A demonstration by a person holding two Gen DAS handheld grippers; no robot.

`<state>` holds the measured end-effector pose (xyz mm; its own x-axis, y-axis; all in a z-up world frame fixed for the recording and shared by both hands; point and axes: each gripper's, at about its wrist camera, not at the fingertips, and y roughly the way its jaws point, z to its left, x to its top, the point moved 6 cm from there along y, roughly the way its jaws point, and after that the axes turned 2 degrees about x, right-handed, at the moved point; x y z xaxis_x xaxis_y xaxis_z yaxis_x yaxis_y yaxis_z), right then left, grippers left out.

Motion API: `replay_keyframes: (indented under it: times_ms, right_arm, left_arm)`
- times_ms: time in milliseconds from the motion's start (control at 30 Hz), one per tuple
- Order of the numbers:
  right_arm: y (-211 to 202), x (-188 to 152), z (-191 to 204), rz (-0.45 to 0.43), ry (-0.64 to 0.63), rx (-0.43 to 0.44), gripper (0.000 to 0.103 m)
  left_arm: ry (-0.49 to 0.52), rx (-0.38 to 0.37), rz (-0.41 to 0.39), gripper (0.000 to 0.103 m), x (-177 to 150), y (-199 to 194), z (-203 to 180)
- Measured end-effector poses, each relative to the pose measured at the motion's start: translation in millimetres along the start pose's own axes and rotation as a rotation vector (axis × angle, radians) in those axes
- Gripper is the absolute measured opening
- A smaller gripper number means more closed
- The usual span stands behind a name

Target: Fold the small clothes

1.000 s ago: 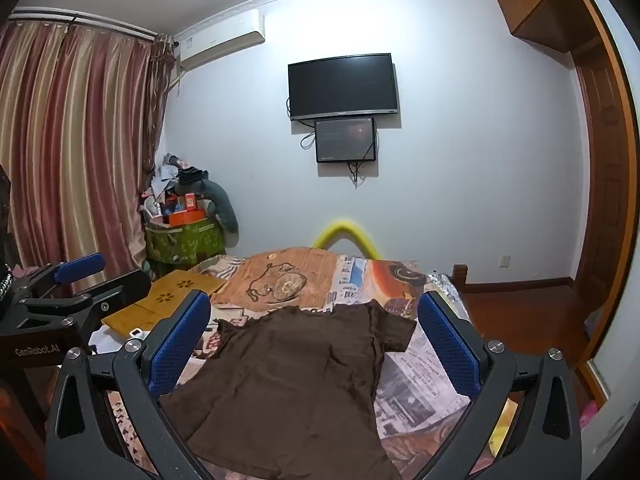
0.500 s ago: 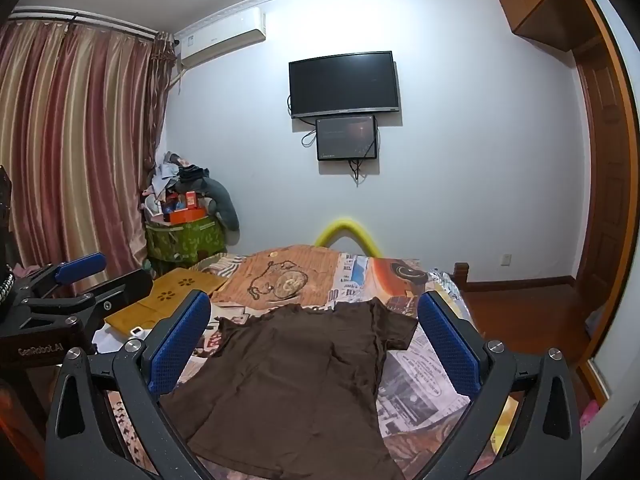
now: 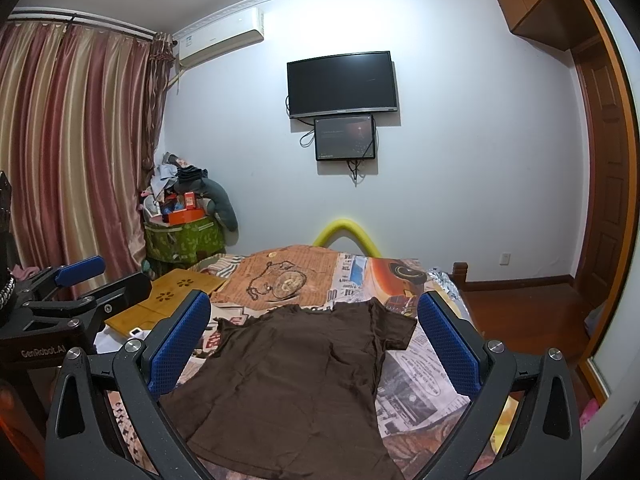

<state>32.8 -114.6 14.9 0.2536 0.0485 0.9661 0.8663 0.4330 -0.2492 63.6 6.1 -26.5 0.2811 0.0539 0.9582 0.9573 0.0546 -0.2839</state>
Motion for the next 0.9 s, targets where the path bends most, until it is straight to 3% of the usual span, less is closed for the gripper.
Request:
replay_keyframes:
  times_ms: [900]
  right_arm:
    - [0.2,2.2,-6.4,-0.003,0.006,0.000,0.103]
  left_arm:
    - [-0.001,0.021,-0.004,0.103,1.0,-3.0,4.9]
